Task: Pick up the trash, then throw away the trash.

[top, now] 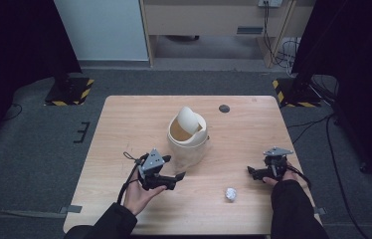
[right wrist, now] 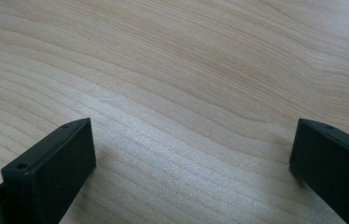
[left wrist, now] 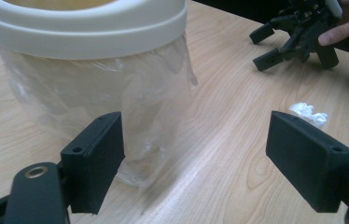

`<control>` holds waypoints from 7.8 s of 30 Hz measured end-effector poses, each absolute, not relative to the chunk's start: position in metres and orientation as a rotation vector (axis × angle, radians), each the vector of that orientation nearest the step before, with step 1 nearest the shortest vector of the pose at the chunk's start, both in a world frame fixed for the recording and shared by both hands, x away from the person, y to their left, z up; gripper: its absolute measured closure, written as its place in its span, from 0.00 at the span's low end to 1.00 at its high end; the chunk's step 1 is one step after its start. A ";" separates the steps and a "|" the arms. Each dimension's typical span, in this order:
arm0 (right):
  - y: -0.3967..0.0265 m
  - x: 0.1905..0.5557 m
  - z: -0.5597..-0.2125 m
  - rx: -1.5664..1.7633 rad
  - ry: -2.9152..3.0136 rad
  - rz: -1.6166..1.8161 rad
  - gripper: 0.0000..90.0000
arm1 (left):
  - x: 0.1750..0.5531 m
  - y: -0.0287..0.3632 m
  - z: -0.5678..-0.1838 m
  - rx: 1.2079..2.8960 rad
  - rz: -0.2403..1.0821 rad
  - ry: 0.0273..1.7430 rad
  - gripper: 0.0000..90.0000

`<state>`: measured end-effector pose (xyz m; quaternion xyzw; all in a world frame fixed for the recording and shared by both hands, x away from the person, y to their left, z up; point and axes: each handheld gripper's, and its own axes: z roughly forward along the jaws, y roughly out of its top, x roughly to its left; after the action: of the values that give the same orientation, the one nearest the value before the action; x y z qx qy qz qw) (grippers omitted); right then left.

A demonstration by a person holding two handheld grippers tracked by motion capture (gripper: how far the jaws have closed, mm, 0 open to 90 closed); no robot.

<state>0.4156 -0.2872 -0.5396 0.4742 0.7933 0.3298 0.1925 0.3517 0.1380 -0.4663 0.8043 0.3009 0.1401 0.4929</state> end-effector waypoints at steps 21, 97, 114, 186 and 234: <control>-0.287 0.416 -0.540 1.329 2.229 0.926 0.01 | 0.345 0.090 -0.485 2.047 0.259 0.623 0.28; -0.287 0.416 -0.540 1.329 2.229 0.927 0.01 | 0.344 -0.025 -0.526 2.241 0.073 0.409 0.69; -0.287 0.416 -0.540 1.328 2.227 0.929 0.01 | 0.345 0.025 -0.493 2.172 0.105 0.461 0.70; -0.287 0.416 -0.540 1.329 2.229 0.927 0.01 | 0.367 0.211 -0.401 1.668 0.396 0.781 0.69; -0.287 0.415 -0.540 1.328 2.230 0.927 0.00 | 0.423 0.168 -0.404 1.696 0.395 0.782 0.69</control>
<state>0.4155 -0.2870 -0.5396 0.4731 0.7940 0.3302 0.1916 0.4230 0.1679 -0.4045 0.7249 0.3344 0.1689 0.5780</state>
